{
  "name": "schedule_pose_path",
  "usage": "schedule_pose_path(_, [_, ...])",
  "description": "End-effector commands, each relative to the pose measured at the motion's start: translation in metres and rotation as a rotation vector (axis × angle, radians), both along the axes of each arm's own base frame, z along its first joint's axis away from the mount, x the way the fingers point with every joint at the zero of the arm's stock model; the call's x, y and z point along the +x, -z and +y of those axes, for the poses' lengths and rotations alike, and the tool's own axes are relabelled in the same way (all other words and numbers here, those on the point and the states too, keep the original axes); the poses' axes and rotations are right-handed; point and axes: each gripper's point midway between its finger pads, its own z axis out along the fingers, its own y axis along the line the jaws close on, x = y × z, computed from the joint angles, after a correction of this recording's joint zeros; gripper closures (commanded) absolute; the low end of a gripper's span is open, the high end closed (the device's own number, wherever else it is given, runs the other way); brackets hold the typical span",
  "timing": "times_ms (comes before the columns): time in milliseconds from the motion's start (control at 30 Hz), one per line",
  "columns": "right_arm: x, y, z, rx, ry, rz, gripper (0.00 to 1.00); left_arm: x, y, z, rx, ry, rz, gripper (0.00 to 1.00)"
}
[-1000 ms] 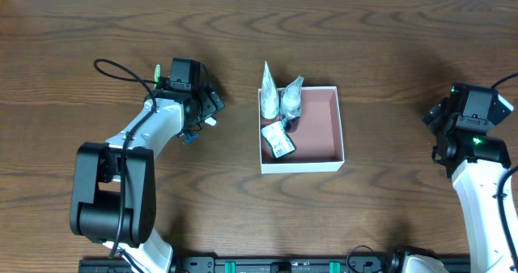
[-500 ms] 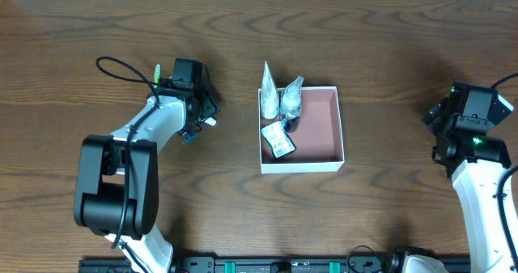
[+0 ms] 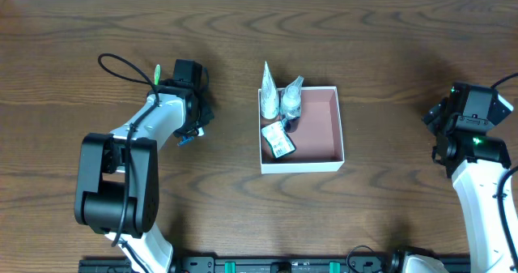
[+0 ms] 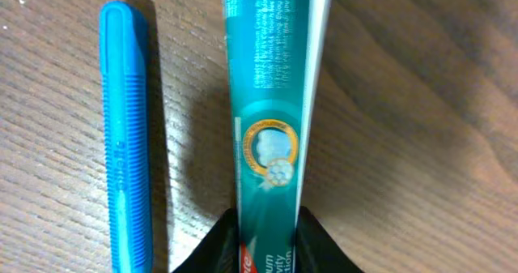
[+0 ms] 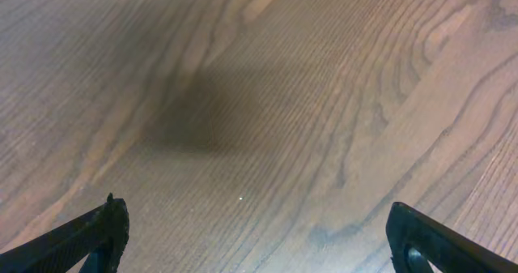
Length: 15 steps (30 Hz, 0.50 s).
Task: Pack container
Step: 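Reach the left gripper to the green toothpaste tube and grasp it, then carry the toothpaste tube into the box and release it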
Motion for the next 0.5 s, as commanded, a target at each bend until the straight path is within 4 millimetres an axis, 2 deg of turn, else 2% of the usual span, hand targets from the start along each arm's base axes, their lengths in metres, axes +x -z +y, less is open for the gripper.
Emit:
schedule_pose_path(0, [0.000, -0.002, -0.004, -0.013, 0.012, 0.001, 0.01, -0.025, 0.025, 0.001, 0.005, 0.031, 0.111, 0.79])
schedule_pose_path(300, [0.000, -0.002, -0.004, -0.013, 0.012, 0.001, 0.01, -0.009, 0.008, -0.002, 0.014, 0.126, 0.078, 0.81])
schedule_pose_path(467, [0.000, -0.002, -0.004, -0.013, 0.012, 0.001, 0.01, 0.006, -0.034, -0.005, 0.020, 0.195, 0.062, 0.90])
